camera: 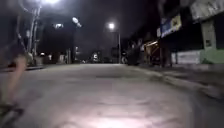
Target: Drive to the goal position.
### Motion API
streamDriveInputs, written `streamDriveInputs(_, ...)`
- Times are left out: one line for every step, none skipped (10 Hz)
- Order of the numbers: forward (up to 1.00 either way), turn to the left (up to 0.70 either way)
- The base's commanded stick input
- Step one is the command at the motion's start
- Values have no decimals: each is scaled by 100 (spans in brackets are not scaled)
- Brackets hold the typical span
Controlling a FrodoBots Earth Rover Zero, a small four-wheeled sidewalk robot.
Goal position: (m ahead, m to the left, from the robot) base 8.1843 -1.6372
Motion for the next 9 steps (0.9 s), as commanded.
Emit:
streamDriveInputs(100, 0)
streamDriveInputs(100, 0)
streamDriveInputs(100, 0)
streamDriveInputs(100, 0)
streamDriveInputs(100, 0)
streamDriveInputs(100, 0)
streamDriveInputs(100, 0)
streamDriveInputs(100, 0)
streamDriveInputs(100, 0)
